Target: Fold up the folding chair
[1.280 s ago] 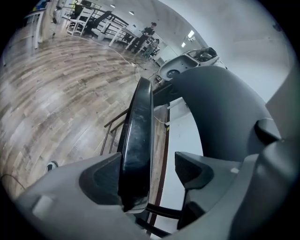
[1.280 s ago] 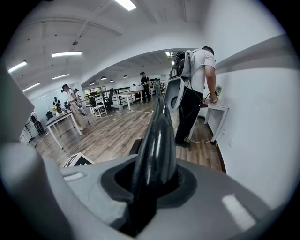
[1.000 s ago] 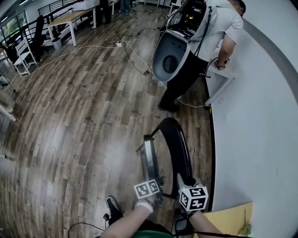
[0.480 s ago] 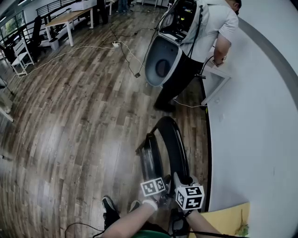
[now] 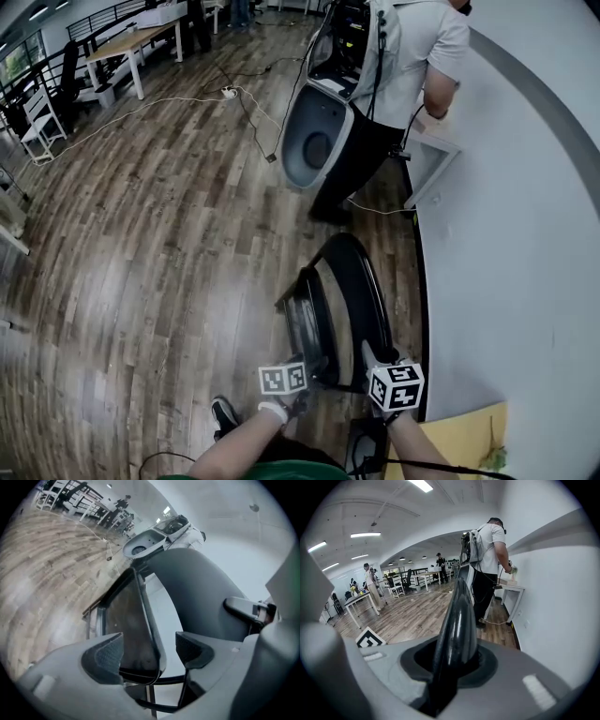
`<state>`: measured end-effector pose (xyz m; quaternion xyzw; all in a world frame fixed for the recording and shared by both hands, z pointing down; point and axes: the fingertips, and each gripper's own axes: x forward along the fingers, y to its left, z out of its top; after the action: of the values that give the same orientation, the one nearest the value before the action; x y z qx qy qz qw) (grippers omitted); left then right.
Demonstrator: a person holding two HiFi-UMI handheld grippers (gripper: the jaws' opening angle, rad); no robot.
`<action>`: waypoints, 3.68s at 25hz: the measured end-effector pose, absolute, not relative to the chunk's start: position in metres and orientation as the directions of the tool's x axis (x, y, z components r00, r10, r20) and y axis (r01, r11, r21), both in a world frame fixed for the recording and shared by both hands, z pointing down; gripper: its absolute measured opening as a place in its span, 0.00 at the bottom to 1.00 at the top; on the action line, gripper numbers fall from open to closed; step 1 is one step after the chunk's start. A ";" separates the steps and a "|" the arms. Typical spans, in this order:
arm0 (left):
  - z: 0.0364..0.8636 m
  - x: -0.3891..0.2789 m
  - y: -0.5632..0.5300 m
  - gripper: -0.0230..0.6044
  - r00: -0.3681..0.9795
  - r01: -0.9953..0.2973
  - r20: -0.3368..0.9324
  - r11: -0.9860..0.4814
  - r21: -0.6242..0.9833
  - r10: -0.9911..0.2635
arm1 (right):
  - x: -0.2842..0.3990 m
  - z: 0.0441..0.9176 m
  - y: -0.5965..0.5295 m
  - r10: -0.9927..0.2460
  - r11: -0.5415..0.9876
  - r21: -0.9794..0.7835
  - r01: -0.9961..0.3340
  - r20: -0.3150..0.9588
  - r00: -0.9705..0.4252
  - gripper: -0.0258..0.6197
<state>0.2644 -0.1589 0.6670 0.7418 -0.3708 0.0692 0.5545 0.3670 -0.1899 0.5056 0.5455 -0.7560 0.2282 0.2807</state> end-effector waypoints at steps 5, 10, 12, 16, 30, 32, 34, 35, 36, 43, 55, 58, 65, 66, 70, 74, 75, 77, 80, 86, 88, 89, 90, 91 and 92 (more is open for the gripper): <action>0.637 0.165 -0.148 0.47 0.650 -0.623 0.483 -0.047 0.781 -0.586 | 0.376 0.506 -0.189 -0.701 0.292 -0.030 -0.956 0.673 -0.235 0.18; 0.584 0.098 -0.137 0.13 0.594 -0.704 0.472 -0.137 0.697 -0.651 | 0.375 0.504 -0.189 -0.697 0.298 -0.034 -0.954 0.675 -0.242 0.18; 0.570 0.079 -0.128 0.07 0.567 -0.753 0.497 -0.169 0.636 -0.657 | 0.370 0.505 -0.186 -0.692 0.302 -0.038 -0.953 0.678 -0.247 0.18; 0.543 0.044 -0.114 0.06 0.535 -0.803 0.517 -0.213 0.557 -0.668 | 0.356 0.509 -0.182 -0.687 0.307 -0.042 -0.951 0.682 -0.251 0.18; 0.448 -0.004 -0.110 0.06 0.472 -0.867 0.417 -0.324 0.378 -0.776 | 0.349 0.506 -0.175 -0.694 0.315 -0.020 -0.949 0.677 -0.245 0.18; 0.438 -0.011 -0.110 0.06 0.473 -0.865 0.392 -0.331 0.378 -0.789 | 0.345 0.506 -0.171 -0.697 0.312 -0.011 -0.950 0.677 -0.237 0.18; 0.431 -0.011 -0.111 0.06 0.470 -0.864 0.373 -0.332 0.377 -0.800 | 0.348 0.507 -0.170 -0.700 0.309 -0.004 -0.951 0.676 -0.230 0.18; 0.429 -0.010 -0.112 0.06 0.468 -0.865 0.366 -0.332 0.376 -0.804 | 0.350 0.507 -0.170 -0.700 0.308 -0.002 -0.951 0.677 -0.228 0.18; 0.428 -0.009 -0.113 0.06 0.465 -0.866 0.361 -0.332 0.373 -0.808 | 0.351 0.508 -0.169 -0.700 0.309 -0.002 -0.951 0.677 -0.228 0.18; 0.422 -0.022 -0.110 0.06 0.450 -0.881 0.353 -0.342 0.327 -0.820 | 0.339 0.509 -0.169 -0.706 0.311 0.020 -0.950 0.674 -0.217 0.18; 0.435 -0.020 -0.106 0.06 0.465 -0.879 0.394 -0.358 0.316 -0.793 | 0.337 0.505 -0.175 -0.707 0.315 0.026 -0.949 0.673 -0.216 0.18; 0.438 -0.019 -0.104 0.06 0.463 -0.880 0.405 -0.357 0.312 -0.788 | 0.337 0.506 -0.176 -0.707 0.317 0.025 -0.948 0.673 -0.219 0.18; 0.436 -0.022 -0.103 0.06 0.461 -0.882 0.408 -0.354 0.312 -0.788 | 0.334 0.504 -0.175 -0.706 0.318 0.028 -0.948 0.674 -0.217 0.18; 0.436 -0.022 -0.102 0.06 0.459 -0.882 0.409 -0.352 0.313 -0.789 | 0.334 0.505 -0.175 -0.707 0.318 0.028 -0.948 0.674 -0.217 0.18; 0.438 -0.024 -0.100 0.06 0.454 -0.884 0.408 -0.343 0.317 -0.792 | 0.333 0.506 -0.173 -0.707 0.316 0.031 -0.948 0.675 -0.213 0.18; 0.440 -0.027 -0.097 0.06 0.455 -0.884 0.412 -0.347 0.313 -0.789 | 0.333 0.506 -0.173 -0.707 0.315 0.032 -0.949 0.675 -0.212 0.18; 0.440 -0.027 -0.097 0.06 0.456 -0.884 0.413 -0.348 0.312 -0.788 | 0.333 0.506 -0.173 -0.707 0.315 0.033 -0.949 0.675 -0.211 0.18; 0.441 -0.027 -0.096 0.06 0.456 -0.884 0.414 -0.348 0.311 -0.788 | 0.333 0.506 -0.174 -0.706 0.315 0.033 -0.949 0.675 -0.211 0.18; 0.444 -0.029 -0.096 0.06 0.454 -0.885 0.417 -0.346 0.311 -0.787 | 0.333 0.508 -0.175 -0.705 0.316 0.032 -0.948 0.676 -0.213 0.18; 0.444 -0.024 -0.096 0.06 0.453 -0.886 0.425 -0.341 0.314 -0.784 | 0.335 0.504 -0.175 -0.704 0.319 0.029 -0.947 0.676 -0.216 0.18; 0.443 -0.023 -0.098 0.06 0.452 -0.886 0.428 -0.340 0.315 -0.783 | 0.335 0.502 -0.176 -0.704 0.320 0.028 -0.947 0.676 -0.218 0.18; 0.443 -0.023 -0.099 0.06 0.452 -0.886 0.429 -0.339 0.316 -0.782 | 0.334 0.502 -0.176 -0.704 0.321 0.028 -0.947 0.676 -0.218 0.18; 0.444 -0.022 -0.099 0.06 0.451 -0.886 0.430 -0.337 0.318 -0.782 | 0.334 0.502 -0.176 -0.704 0.321 0.029 -0.947 0.676 -0.218 0.18; 0.444 -0.021 -0.099 0.06 0.451 -0.886 0.431 -0.336 0.319 -0.782 | 0.335 0.502 -0.176 -0.704 0.321 0.030 -0.947 0.676 -0.217 0.18; 0.445 -0.020 -0.099 0.06 0.451 -0.886 0.431 -0.334 0.322 -0.781 | 0.335 0.503 -0.176 -0.704 0.321 0.032 -0.947 0.676 -0.216 0.18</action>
<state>-0.0203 -0.0994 0.4447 0.8105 -0.5142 0.0997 0.2621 0.3351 -0.1762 0.5025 0.5476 -0.7538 0.1995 0.3036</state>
